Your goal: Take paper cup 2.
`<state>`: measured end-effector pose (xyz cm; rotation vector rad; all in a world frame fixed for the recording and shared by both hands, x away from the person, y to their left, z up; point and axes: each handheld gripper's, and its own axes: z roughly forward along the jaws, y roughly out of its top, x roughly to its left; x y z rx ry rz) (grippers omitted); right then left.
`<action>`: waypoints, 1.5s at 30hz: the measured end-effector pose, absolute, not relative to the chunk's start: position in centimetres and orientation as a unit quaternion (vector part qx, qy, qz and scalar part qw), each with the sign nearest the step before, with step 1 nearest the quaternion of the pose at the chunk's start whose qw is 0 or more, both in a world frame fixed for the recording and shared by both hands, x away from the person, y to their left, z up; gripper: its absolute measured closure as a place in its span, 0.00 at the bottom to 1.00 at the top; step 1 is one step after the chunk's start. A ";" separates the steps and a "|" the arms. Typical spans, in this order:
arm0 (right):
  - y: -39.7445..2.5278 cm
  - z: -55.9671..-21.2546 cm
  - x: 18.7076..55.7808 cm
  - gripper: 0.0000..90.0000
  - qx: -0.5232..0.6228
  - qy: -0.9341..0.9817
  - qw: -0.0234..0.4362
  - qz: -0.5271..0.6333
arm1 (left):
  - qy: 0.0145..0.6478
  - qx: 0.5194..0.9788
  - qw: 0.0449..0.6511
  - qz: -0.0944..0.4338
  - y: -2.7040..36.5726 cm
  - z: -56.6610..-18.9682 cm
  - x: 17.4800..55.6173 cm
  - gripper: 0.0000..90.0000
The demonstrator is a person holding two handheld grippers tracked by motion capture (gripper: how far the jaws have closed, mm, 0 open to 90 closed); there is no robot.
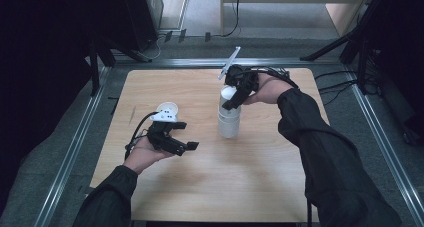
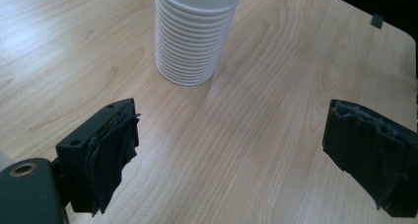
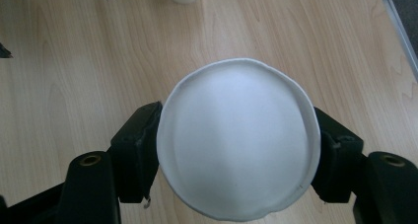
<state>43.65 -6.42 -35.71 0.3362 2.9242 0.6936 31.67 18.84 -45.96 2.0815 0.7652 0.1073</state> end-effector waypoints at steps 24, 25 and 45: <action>-8.2 -31.2 42.9 0.36 0.113 0.954 0.085 0.264 | 0.313 0.835 0.451 0.041 18.8 -45.8 31.8 0.08; -8.3 -31.0 42.9 0.36 0.114 0.953 0.087 0.267 | 0.312 0.836 0.450 0.041 18.8 -45.8 31.8 0.08; -10.2 -28.4 40.1 0.36 0.093 0.932 0.072 0.342 | 0.314 0.828 0.463 0.040 18.8 -45.5 31.9 0.08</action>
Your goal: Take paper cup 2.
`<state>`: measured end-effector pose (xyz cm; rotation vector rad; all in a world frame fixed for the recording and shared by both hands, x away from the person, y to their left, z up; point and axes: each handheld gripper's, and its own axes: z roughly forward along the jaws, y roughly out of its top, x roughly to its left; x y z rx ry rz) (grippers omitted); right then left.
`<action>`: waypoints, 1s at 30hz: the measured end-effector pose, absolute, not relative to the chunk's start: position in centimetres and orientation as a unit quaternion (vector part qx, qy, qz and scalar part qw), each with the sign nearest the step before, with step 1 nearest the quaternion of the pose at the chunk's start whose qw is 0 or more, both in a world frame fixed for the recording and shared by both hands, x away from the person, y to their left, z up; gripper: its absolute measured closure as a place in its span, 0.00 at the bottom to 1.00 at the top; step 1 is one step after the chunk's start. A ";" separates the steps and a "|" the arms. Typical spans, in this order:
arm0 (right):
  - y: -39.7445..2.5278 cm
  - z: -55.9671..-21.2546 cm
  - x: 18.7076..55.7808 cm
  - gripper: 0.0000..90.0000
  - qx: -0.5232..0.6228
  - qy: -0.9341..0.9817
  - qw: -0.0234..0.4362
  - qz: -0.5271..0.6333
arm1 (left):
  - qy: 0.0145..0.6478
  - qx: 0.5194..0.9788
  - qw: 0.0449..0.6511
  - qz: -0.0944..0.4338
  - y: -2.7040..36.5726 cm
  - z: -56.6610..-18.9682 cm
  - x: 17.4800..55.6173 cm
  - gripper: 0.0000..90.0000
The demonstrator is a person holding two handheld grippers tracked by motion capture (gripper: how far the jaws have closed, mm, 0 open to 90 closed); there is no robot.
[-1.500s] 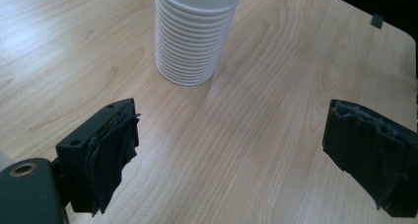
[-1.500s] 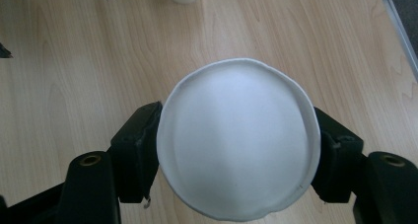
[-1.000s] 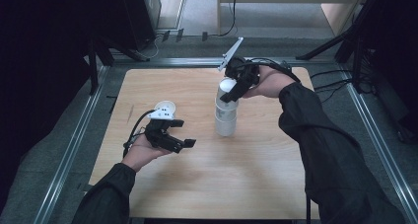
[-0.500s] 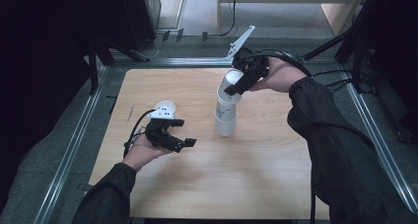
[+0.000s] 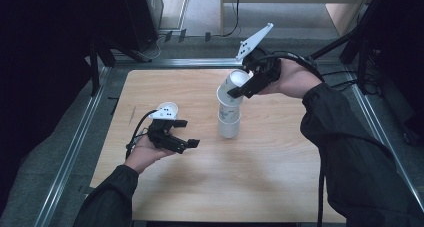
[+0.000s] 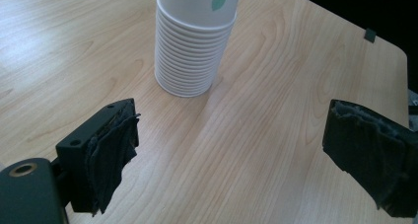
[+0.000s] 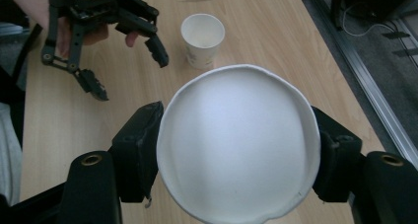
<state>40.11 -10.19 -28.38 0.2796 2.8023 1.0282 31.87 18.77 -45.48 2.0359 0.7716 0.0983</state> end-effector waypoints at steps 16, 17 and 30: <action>-11.3 -32.9 38.2 0.36 0.087 0.923 0.035 0.372 | 0.309 0.823 0.475 0.039 18.5 -45.2 31.8 0.08; -11.4 -33.1 38.1 0.36 0.087 0.920 0.033 0.381 | 0.307 0.823 0.476 0.039 18.5 -45.1 31.9 0.08; -12.0 -32.9 38.0 0.37 0.075 0.899 0.006 0.432 | 0.301 0.819 0.488 0.037 18.2 -44.8 31.9 0.08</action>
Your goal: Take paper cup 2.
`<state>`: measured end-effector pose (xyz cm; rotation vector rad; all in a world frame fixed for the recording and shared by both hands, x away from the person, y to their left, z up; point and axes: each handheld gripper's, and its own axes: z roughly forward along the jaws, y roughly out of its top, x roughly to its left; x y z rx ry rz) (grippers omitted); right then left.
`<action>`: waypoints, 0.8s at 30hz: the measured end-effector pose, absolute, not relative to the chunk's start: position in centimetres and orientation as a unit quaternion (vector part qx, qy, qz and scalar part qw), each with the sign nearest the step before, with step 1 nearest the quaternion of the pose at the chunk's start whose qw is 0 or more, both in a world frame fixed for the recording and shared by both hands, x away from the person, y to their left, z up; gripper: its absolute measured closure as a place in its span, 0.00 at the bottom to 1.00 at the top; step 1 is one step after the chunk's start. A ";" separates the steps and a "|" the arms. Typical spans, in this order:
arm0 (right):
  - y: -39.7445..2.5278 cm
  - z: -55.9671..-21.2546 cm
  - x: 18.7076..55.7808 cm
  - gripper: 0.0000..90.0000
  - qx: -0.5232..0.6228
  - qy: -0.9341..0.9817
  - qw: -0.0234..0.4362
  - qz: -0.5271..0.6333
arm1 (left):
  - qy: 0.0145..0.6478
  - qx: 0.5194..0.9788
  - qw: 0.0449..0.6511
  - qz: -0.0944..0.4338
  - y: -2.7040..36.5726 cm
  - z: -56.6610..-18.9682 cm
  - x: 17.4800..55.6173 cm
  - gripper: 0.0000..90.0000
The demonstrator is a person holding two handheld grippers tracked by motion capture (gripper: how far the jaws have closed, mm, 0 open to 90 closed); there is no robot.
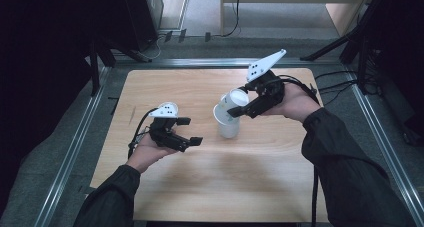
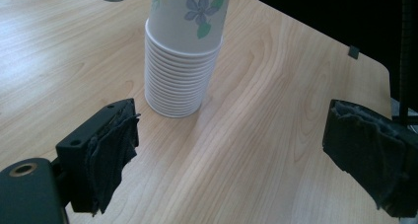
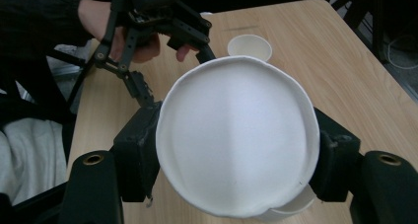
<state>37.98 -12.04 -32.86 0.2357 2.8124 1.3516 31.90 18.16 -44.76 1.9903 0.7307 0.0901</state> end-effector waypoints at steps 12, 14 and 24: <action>-11.7 -35.8 36.7 0.37 0.061 0.882 -0.019 0.467 | 0.288 0.813 0.505 0.025 18.0 -44.4 31.7 0.08; -11.8 -36.5 36.6 0.37 0.064 0.876 -0.026 0.477 | 0.285 0.812 0.508 0.025 18.0 -44.3 31.6 0.08; -12.2 -38.9 35.9 0.37 0.072 0.856 -0.032 0.511 | 0.276 0.811 0.516 0.016 17.6 -44.2 31.4 0.08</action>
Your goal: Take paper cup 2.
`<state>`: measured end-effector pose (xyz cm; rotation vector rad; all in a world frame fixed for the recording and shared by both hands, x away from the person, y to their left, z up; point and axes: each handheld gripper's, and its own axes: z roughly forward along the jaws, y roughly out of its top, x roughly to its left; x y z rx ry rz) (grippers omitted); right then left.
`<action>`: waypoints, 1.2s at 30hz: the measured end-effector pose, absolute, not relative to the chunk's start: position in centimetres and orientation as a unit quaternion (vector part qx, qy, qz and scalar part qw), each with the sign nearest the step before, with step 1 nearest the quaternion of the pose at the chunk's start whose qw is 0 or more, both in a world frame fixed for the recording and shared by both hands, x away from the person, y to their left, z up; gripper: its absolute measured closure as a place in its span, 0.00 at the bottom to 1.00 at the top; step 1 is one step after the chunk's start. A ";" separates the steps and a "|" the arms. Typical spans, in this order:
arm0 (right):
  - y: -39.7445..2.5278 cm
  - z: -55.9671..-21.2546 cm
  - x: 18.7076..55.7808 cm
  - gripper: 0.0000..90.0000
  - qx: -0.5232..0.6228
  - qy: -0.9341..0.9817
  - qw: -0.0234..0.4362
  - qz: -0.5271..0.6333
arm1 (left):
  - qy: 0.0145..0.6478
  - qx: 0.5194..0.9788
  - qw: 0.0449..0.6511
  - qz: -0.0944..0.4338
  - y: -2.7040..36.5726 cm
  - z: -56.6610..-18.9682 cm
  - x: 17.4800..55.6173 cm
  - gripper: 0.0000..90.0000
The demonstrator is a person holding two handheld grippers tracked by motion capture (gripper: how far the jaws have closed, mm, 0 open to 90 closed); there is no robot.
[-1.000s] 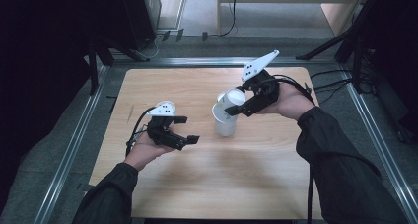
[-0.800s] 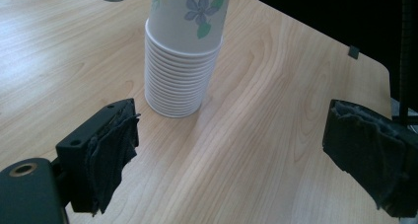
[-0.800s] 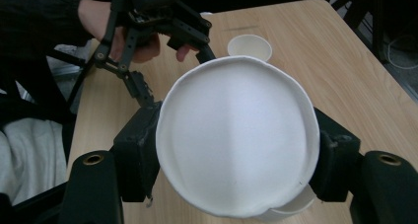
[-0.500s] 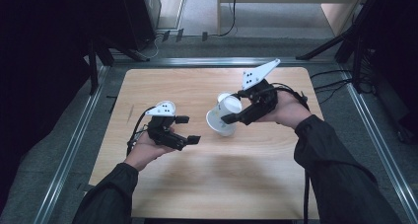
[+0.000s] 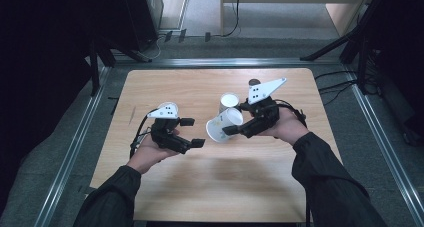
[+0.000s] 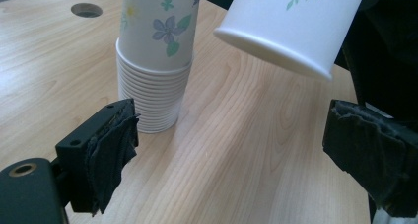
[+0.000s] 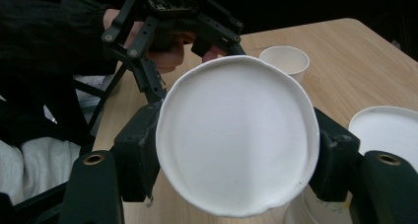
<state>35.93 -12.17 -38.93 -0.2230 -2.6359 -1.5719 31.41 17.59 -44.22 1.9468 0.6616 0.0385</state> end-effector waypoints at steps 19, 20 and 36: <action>-12.2 -42.0 35.3 0.37 -0.080 -0.835 0.050 -0.542 | 0.254 0.817 0.518 -0.004 16.4 -44.6 31.2 0.08; -12.1 -42.0 35.3 0.37 -0.081 -0.834 0.055 -0.542 | 0.252 0.818 0.517 -0.003 16.3 -44.7 31.2 0.08; -10.9 -42.2 35.2 0.37 -0.074 -0.829 0.071 -0.550 | 0.225 0.821 0.524 -0.018 15.1 -45.7 31.3 0.08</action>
